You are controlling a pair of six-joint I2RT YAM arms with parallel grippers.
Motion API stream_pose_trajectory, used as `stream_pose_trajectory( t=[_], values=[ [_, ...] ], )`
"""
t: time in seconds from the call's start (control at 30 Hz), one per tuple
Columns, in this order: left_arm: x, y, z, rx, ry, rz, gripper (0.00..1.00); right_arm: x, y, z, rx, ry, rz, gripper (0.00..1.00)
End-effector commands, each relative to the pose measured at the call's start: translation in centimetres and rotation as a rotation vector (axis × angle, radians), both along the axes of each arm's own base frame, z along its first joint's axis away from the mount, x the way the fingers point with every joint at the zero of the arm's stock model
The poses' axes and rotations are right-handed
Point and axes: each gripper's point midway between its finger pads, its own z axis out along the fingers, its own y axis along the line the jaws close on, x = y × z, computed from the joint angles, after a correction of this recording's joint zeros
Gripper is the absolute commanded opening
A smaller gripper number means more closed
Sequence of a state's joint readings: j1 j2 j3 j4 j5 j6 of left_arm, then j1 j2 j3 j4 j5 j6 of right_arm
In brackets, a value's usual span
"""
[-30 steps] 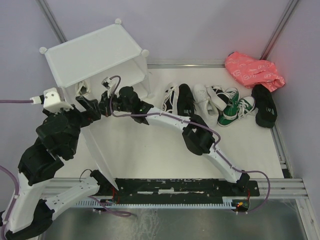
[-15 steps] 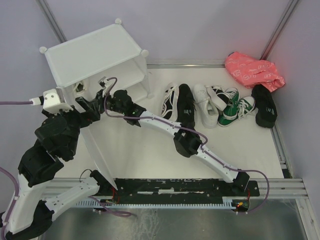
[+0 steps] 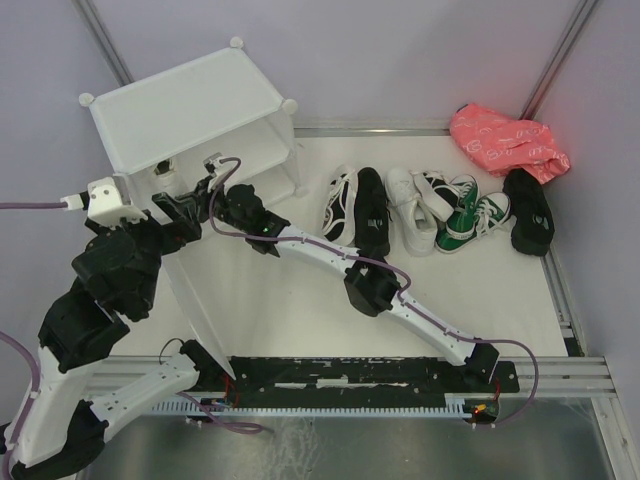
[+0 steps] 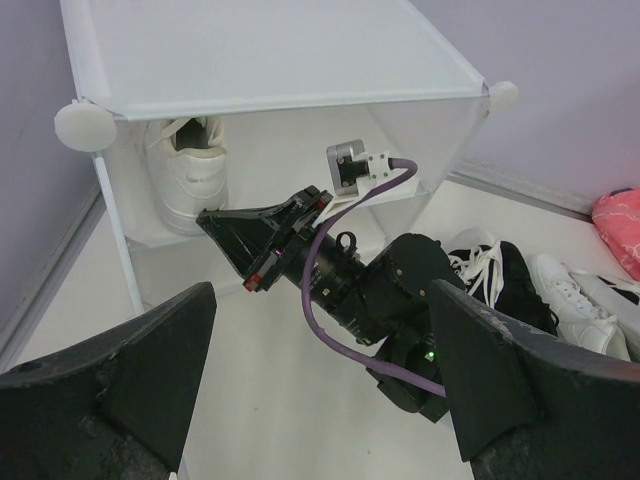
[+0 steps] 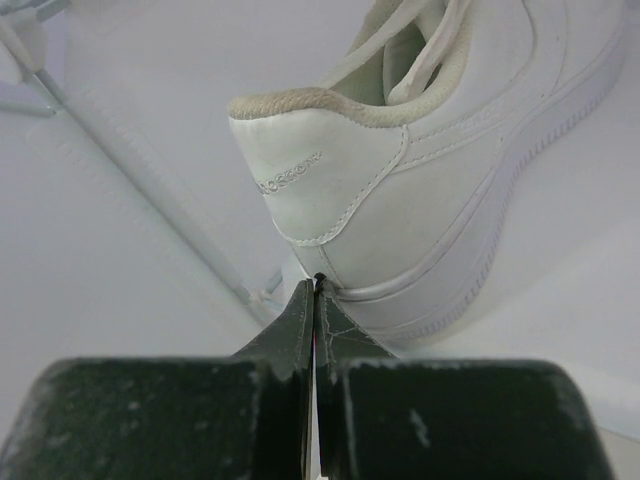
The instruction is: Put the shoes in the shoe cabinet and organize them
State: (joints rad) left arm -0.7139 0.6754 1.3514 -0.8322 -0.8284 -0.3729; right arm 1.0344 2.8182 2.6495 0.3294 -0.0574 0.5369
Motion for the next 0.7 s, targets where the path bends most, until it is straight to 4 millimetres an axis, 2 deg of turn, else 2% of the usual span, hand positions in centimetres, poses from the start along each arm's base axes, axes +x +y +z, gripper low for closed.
stream_pose_trajectory(
  t=[0.0, 0.27, 0.33, 0.37, 0.53, 0.67],
  values=[
    [0.5, -0.2, 0.8, -0.003, -0.027, 0.009, 0.93, 4.5, -2.2, 0.0, 0.009, -0.018, -0.15, 0.0],
    [0.6, -0.3, 0.5, -0.005, -0.024, 0.005, 0.93, 3.0, -1.4, -0.8, -0.006, -0.011, -0.079, 0.0],
    [0.5, -0.3, 0.5, -0.009, -0.025, 0.005, 0.93, 2.2, -1.3, 0.0, 0.0, -0.021, -0.056, 0.0],
    [0.5, -0.2, 0.5, -0.012, -0.029, 0.005, 0.93, 1.9, -1.3, -0.7, -0.013, -0.015, -0.047, 0.03],
    [0.1, 0.2, 0.4, -0.022, -0.046, 0.011, 0.97, 0.3, -3.1, 1.3, -0.051, -0.021, -0.018, 0.1],
    [-0.1, 0.4, 0.2, -0.024, -0.057, 0.007, 0.99, -1.5, -6.0, 2.8, -0.119, -0.038, -0.016, 0.15]
  ],
)
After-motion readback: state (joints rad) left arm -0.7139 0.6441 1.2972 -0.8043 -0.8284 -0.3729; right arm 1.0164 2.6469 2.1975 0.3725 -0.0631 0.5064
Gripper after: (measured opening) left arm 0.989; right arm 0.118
